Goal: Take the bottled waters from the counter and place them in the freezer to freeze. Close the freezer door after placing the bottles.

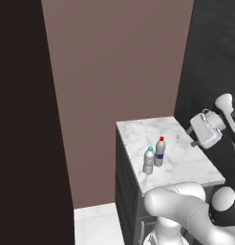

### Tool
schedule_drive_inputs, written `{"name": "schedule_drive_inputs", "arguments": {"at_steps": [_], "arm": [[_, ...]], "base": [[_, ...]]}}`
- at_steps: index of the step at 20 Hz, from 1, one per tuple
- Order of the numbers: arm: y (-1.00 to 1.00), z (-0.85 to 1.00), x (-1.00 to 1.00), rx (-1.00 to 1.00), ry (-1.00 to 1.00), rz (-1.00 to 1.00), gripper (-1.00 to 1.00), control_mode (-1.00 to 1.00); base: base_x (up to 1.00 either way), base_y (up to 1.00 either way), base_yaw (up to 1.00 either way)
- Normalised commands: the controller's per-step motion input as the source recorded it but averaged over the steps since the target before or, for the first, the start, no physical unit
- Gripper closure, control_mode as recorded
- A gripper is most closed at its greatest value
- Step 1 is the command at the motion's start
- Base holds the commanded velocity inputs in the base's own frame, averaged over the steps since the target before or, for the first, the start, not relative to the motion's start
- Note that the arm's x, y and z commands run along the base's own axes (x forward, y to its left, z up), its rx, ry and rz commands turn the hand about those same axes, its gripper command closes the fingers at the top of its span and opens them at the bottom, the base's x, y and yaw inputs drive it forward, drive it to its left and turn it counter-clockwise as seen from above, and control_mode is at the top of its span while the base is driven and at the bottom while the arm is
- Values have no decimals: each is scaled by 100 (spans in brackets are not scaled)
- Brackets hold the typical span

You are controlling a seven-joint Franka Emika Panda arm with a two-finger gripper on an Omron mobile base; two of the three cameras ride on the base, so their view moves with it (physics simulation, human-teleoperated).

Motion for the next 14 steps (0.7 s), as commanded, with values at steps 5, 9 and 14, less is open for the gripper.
{"name": "schedule_drive_inputs", "arguments": {"at_steps": [5, 9, 14], "arm": [[-1, -2, 20, 18, -8, 0, -100, -100], [0, -5, 20, 1, 0, 0, -100, -100], [0, -14, 22, 0, 0, 0, -100, -100]], "base": [[0, 0, 0], [0, 0, 0], [0, 0, 0]]}}
